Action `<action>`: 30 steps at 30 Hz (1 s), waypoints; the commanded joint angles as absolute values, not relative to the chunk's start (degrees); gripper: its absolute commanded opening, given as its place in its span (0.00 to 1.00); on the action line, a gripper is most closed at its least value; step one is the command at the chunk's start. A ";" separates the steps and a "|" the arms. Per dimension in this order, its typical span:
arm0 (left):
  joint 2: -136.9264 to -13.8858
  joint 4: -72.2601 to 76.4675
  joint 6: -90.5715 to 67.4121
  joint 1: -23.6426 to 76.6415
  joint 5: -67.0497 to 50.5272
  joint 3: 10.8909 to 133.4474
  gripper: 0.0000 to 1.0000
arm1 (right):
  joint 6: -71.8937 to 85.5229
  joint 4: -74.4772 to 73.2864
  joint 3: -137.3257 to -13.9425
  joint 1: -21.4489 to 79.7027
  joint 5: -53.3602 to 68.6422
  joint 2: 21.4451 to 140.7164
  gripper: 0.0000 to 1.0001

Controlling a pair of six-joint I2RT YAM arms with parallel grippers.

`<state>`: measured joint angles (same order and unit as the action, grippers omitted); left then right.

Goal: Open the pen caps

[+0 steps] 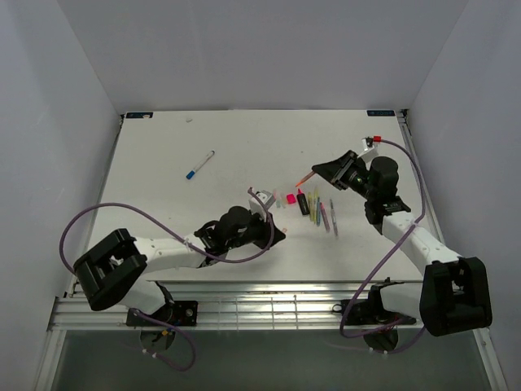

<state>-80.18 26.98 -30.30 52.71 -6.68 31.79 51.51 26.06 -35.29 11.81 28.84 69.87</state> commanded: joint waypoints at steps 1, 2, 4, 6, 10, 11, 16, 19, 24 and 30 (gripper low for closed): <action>-82.42 18.89 -22.19 55.80 -4.71 33.57 0.00 | 46.15 20.75 -40.86 13.36 11.96 67.41 0.08; -82.96 18.98 -21.02 56.51 -7.36 34.71 0.00 | 45.71 20.74 -41.48 13.62 12.30 68.20 0.08; -83.23 18.90 -20.04 56.60 -10.81 35.07 0.00 | 44.83 20.74 -43.24 13.62 14.31 69.25 0.08; -81.04 18.81 -21.00 56.60 -7.92 33.32 0.00 | 43.16 20.39 -43.77 13.54 14.76 69.43 0.08; -78.31 16.18 -22.67 54.24 -3.35 32.69 0.00 | 38.51 12.07 -48.93 13.27 16.52 70.48 0.08; -78.31 13.47 -23.55 53.18 -0.64 33.91 0.00 | 35.02 5.17 -50.96 12.84 17.13 72.05 0.08; -82.17 1.95 -29.09 44.58 6.42 41.03 0.00 | 20.76 -19.49 -65.90 11.34 20.74 81.38 0.08; -85.69 -2.19 -30.59 38.42 6.16 45.17 0.00 | 15.13 -28.28 -69.77 8.97 20.83 84.02 0.08; -92.10 -3.96 -29.80 34.45 3.96 52.55 0.00 | 7.31 -38.04 -75.66 6.33 21.28 89.99 0.08; -102.82 -5.98 -29.44 34.37 1.15 61.96 0.00 | 1.94 -48.42 -81.21 5.54 9.59 94.83 0.08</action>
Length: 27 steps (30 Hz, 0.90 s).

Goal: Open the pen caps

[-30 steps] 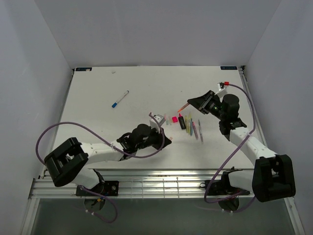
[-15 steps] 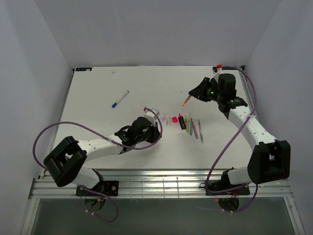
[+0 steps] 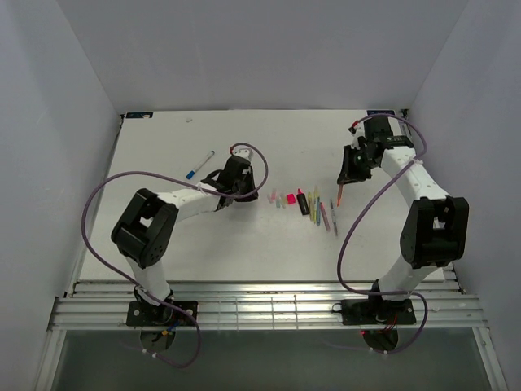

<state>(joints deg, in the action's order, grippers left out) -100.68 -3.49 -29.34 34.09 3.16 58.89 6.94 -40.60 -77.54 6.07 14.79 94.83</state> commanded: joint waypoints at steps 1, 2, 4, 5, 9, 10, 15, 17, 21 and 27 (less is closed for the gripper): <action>-103.53 -5.28 -29.88 34.37 0.19 62.66 0.00 | 1.85 -49.38 -81.30 5.36 8.97 95.79 0.08; -104.93 -5.10 -30.14 34.37 0.09 62.93 0.00 | 1.50 -49.83 -81.39 5.10 9.14 96.32 0.08; -106.17 -5.27 -30.76 34.28 0.09 63.63 0.00 | 1.41 -49.92 -81.21 5.10 9.67 98.07 0.08; -107.13 -5.10 -31.37 34.19 0.09 63.89 0.00 | 1.32 -49.92 -80.86 5.10 9.32 98.69 0.08; -108.19 -3.34 -31.99 34.19 -2.28 63.72 0.00 | 1.84 -48.96 -79.02 5.18 7.39 101.16 0.08; -108.37 -3.34 -31.99 34.19 -2.46 63.89 0.00 | 2.28 -48.35 -78.58 5.19 7.56 101.34 0.08; -108.55 -4.04 -31.99 34.10 -1.67 64.07 0.04 | 4.92 -43.17 -73.75 5.62 6.51 101.16 0.08; -108.02 -3.96 -31.99 34.01 -1.50 63.63 0.09 | 5.71 -41.23 -71.90 5.71 5.97 100.99 0.08; -107.31 -3.60 -31.90 34.01 -0.97 62.67 0.27 | 6.24 -37.45 -66.99 5.89 7.29 101.86 0.08; -106.44 -3.08 -32.17 33.93 -0.88 61.26 0.45 | 6.59 -34.55 -64.25 7.38 7.29 102.57 0.16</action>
<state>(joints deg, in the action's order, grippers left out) -108.42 -2.96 -31.94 34.06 -0.95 62.50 6.00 -38.61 -65.54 6.46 7.29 102.10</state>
